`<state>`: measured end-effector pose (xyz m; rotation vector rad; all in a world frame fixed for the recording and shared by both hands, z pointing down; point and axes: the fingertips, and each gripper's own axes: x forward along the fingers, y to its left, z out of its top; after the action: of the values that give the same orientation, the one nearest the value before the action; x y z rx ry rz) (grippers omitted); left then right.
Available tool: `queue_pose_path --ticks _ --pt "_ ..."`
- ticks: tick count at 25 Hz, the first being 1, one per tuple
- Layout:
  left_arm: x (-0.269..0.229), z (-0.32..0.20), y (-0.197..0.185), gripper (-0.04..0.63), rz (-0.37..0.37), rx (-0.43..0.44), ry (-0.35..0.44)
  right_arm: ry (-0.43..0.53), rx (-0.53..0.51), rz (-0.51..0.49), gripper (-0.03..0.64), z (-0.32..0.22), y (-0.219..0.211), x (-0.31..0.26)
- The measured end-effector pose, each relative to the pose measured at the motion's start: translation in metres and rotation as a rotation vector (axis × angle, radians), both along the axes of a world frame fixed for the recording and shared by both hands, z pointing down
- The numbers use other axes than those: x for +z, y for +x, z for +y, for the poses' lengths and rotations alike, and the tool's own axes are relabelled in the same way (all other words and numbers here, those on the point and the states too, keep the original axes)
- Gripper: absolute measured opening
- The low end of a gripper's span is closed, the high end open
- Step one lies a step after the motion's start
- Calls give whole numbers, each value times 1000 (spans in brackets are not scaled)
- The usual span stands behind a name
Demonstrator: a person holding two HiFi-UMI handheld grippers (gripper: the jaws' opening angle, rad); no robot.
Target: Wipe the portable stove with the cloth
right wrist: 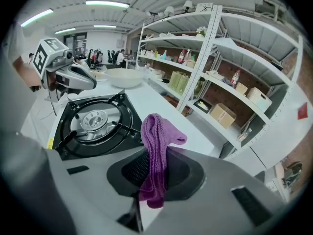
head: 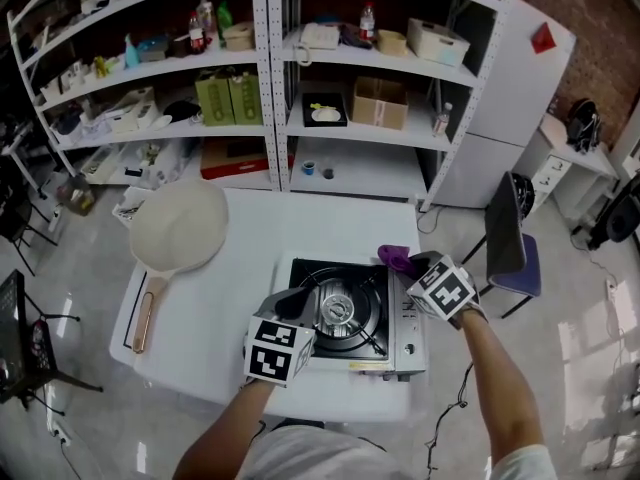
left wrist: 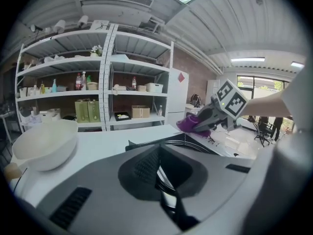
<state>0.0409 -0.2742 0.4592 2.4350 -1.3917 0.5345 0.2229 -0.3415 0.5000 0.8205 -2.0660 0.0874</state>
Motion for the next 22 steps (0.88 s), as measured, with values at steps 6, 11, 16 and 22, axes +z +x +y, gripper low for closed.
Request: queue_pose_path --ticks 6,11,16,22 --pt "-2 16 5 3 -12 -35 16 9 -17 -29 63 16 0 -2" --pt "-3 26 8 3 -17 -59 21 9 -14 -38 63 24 2 0" --pt "-9 32 5 3 -34 -77 59 10 -29 -36 63 34 2 2" --pt "-15 37 3 3 -39 -90 70 11 -58 -28 63 49 1 4"
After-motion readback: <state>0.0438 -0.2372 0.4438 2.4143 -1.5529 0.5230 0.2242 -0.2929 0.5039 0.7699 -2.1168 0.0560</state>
